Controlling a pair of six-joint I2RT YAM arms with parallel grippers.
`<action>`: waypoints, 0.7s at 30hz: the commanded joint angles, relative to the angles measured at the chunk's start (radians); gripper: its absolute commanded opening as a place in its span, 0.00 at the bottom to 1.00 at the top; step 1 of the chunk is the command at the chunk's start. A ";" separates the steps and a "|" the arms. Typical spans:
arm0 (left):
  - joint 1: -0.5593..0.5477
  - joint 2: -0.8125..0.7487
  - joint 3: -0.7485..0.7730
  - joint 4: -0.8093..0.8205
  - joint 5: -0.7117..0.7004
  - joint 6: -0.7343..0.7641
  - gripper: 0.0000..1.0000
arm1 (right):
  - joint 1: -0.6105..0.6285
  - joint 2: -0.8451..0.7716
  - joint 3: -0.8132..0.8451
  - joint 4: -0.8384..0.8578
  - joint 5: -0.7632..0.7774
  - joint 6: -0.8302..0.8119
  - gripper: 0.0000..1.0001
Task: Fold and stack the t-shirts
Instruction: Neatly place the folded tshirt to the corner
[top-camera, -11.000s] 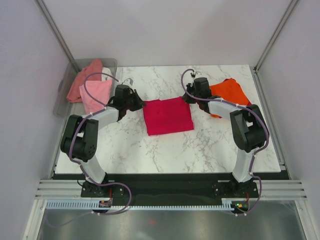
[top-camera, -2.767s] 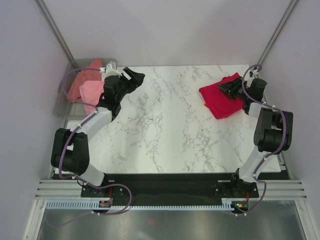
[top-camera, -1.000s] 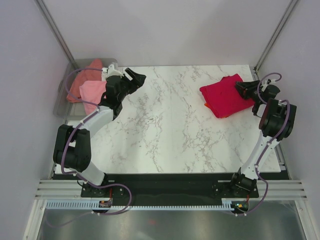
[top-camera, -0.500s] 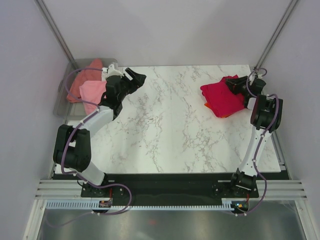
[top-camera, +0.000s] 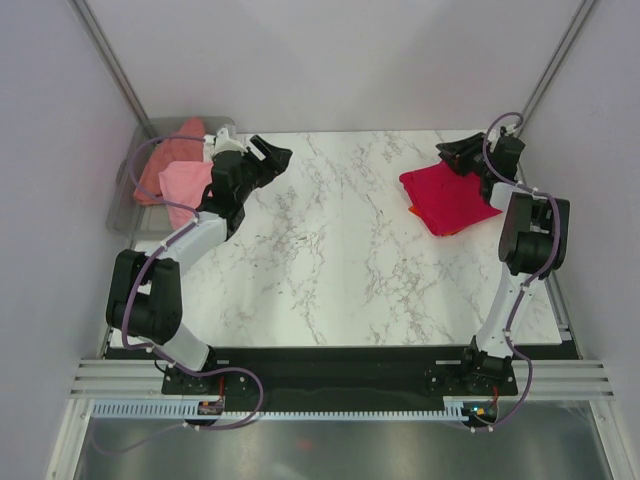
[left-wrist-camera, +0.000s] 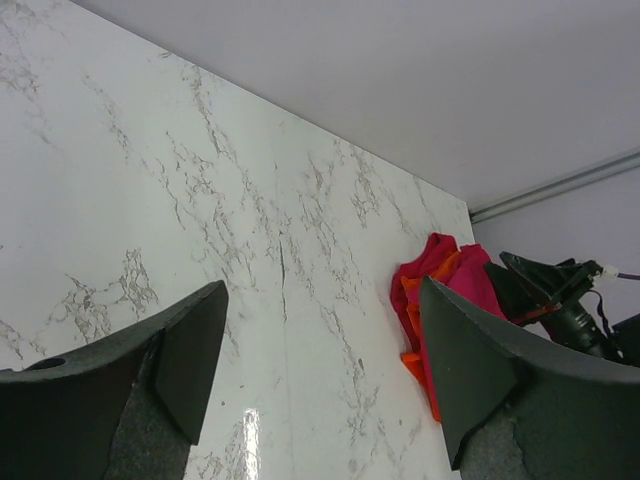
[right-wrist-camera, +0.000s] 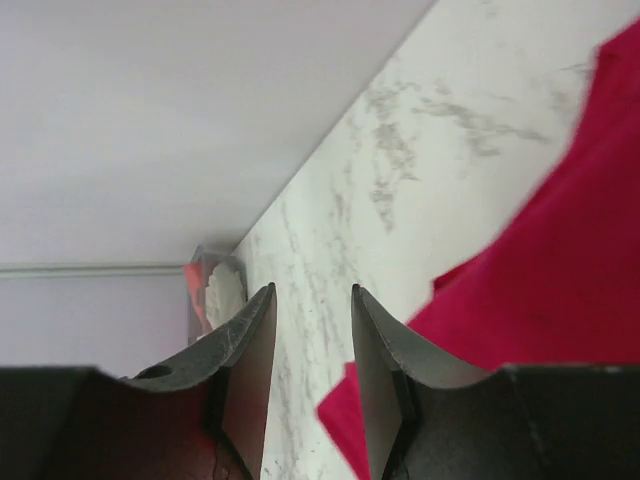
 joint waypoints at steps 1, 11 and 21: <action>-0.005 -0.041 0.030 0.029 -0.023 0.051 0.84 | 0.051 -0.061 -0.031 -0.005 0.004 -0.040 0.44; -0.004 -0.046 0.028 0.021 -0.025 0.056 0.84 | 0.100 0.153 0.006 0.049 -0.024 0.029 0.43; -0.004 -0.078 0.019 0.004 -0.060 0.090 0.89 | 0.109 0.092 0.011 0.159 -0.030 -0.003 0.43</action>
